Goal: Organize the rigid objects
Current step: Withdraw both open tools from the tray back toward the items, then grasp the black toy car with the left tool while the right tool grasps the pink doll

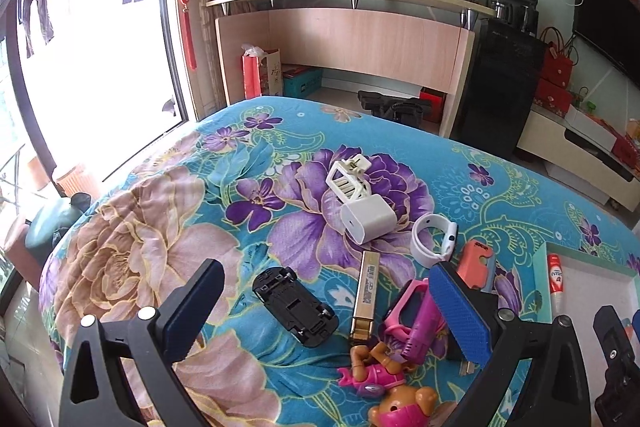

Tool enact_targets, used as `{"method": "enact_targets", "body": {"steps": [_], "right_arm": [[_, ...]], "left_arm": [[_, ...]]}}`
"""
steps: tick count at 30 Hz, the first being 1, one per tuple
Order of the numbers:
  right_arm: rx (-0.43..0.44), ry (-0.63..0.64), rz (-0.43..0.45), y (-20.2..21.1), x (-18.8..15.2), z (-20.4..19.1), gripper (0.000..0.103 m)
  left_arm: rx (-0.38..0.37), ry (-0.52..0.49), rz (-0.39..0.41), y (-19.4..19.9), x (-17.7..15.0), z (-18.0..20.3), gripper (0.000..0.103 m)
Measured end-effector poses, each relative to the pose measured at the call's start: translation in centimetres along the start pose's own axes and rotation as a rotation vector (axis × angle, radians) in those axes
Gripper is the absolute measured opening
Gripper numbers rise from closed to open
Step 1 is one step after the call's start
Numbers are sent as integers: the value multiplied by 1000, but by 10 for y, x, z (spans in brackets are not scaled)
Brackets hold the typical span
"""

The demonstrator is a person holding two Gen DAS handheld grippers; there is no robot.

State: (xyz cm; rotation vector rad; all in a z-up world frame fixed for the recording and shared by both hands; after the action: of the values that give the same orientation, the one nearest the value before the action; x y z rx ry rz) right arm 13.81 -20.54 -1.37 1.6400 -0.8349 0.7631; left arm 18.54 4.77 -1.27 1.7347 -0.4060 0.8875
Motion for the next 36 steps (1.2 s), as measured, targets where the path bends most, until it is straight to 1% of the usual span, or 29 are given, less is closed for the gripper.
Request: {"method": "enact_targets", "body": {"steps": [5, 9, 13, 15, 20, 23, 30, 33, 36], "right_arm": [[71, 26, 18, -8, 3, -37, 103], [111, 39, -18, -21, -3, -59, 103], [108, 60, -56, -31, -10, -72, 103], [102, 74, -59, -32, -12, -76, 103], [122, 39, -53, -32, -12, -72, 103], [138, 51, -57, -33, -13, -76, 103], [206, 76, -146, -46, -32, -100, 103], [244, 86, -172, -48, -40, -114, 103], [256, 96, -211, -53, -50, -125, 103]], "left_arm": [[48, 17, 25, -6, 6, -26, 103], [85, 25, 24, -13, 8, -44, 103], [68, 48, 6, -19, 6, -55, 103], [67, 56, 1, -21, 6, -58, 103], [54, 76, -11, -26, 4, -67, 103], [29, 82, -40, -31, 0, -68, 103], [-12, 28, -129, -40, -12, -60, 103], [-13, 9, -175, -47, -19, -61, 103], [14, -20, -203, -53, -25, -63, 103]]}}
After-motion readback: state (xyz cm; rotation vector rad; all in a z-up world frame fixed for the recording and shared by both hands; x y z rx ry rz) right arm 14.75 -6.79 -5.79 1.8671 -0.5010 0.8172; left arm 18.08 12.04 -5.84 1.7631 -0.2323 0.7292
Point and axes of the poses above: each gripper's, at about its wrist camera, not at the fingertips, and y roughly against the way its jaws point, z to its right, x to its top, the point moved 8 cm from there along -y, roughly the way its jaws point, and after that the axes turned 13 degrees about x, right-handed, at the moved point
